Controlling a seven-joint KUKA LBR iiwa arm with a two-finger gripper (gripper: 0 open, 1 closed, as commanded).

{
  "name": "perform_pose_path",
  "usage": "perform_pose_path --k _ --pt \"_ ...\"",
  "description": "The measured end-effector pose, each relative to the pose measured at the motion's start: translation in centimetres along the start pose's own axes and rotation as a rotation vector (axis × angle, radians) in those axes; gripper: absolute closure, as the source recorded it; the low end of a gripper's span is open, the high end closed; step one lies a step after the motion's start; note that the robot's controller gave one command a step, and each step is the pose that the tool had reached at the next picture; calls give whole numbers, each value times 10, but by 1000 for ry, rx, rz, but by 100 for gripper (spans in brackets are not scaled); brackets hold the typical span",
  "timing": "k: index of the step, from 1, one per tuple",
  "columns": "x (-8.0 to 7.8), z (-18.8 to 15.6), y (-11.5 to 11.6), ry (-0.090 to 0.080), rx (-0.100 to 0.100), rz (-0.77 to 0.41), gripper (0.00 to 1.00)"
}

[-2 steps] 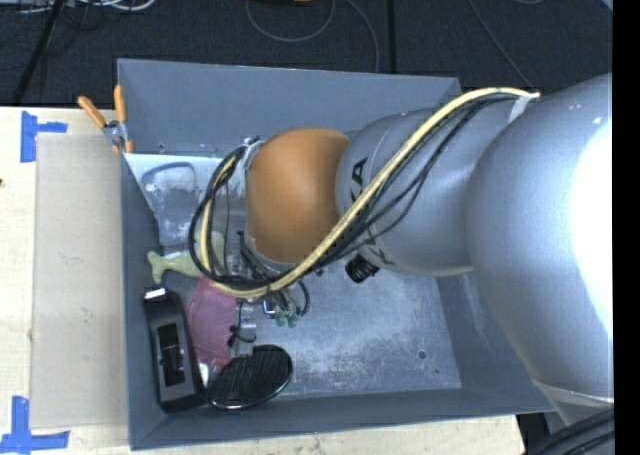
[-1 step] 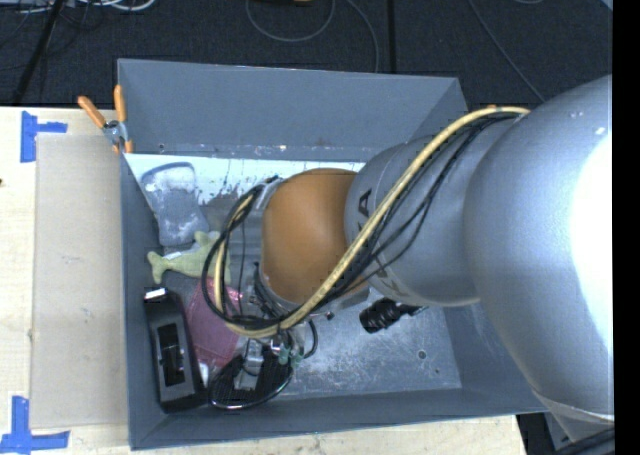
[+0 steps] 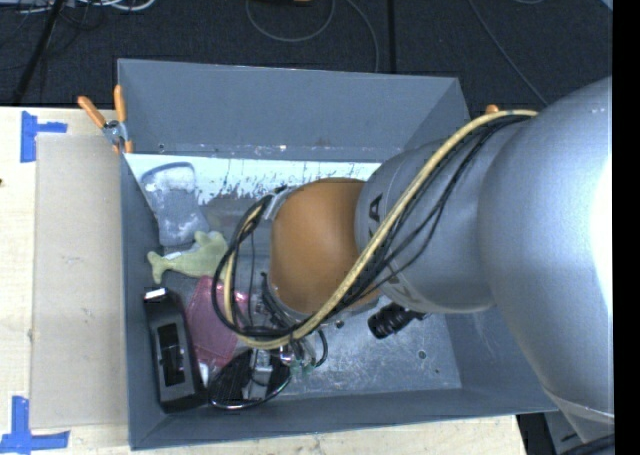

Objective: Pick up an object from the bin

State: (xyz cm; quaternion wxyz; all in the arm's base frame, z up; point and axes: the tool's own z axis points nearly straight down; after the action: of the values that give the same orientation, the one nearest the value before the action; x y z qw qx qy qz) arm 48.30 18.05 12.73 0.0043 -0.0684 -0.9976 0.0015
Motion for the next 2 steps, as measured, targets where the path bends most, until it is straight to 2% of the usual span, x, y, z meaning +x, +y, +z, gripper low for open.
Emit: perform_pose_path --k 1,2 --pt "9 5 -23 5 2 -177 0" --pt "4 55 -24 -9 -3 50 0"
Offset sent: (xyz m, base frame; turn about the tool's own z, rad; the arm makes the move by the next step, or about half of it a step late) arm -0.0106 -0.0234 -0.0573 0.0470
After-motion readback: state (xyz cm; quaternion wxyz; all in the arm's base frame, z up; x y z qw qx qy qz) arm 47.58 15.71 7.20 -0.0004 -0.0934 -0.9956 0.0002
